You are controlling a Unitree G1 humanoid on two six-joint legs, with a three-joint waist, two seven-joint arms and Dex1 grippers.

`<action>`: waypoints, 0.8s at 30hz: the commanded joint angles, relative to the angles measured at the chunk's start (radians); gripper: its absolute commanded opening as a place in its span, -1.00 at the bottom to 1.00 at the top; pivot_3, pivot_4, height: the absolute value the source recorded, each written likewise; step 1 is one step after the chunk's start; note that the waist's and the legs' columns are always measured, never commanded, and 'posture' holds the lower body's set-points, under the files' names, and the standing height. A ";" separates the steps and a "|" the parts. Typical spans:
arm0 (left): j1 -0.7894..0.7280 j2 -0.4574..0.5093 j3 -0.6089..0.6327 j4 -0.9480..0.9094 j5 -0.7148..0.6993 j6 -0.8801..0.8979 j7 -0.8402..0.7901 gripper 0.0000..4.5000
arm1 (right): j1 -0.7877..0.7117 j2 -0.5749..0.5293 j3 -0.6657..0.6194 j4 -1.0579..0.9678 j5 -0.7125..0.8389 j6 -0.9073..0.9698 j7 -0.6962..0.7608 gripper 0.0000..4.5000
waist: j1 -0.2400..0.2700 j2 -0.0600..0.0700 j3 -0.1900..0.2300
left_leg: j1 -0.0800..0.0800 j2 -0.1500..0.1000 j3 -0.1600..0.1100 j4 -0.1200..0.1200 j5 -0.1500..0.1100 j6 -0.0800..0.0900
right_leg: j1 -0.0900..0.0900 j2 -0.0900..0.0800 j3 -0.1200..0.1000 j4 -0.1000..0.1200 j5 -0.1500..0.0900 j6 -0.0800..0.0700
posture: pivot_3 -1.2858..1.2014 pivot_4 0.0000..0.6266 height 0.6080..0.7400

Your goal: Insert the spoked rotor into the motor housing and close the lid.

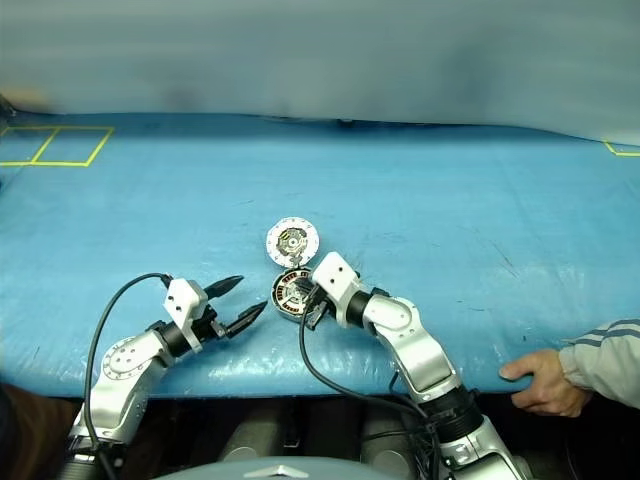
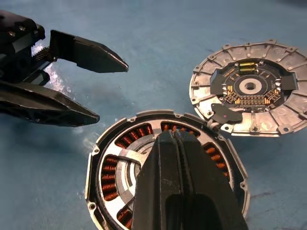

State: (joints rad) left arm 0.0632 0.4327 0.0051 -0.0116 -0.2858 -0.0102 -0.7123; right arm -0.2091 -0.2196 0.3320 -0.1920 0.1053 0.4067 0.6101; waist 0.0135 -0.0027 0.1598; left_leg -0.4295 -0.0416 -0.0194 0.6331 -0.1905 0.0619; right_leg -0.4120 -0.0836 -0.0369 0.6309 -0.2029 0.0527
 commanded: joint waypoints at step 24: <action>-0.375 -0.156 0.043 0.312 0.091 0.178 0.294 -0.99 | 0.061 -0.056 -0.111 -0.136 0.100 0.041 -0.049 -1.00 | 0.002 0.000 0.000 | -0.001 0.000 0.000 0.005 0.000 0.000 | 0.002 0.002 0.001 0.001 0.002 0.002 | 0.03 -0.52 1.00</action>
State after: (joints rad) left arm -0.2803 0.2883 0.0295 0.2841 -0.1783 0.1879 -0.4213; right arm -0.1444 -0.2734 0.2341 -0.2841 0.1985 0.4476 0.5653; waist 0.0151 -0.0031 0.1599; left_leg -0.4306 -0.0416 -0.0200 0.6394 -0.1904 0.0621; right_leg -0.4103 -0.0811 -0.0356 0.6317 -0.2003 0.0545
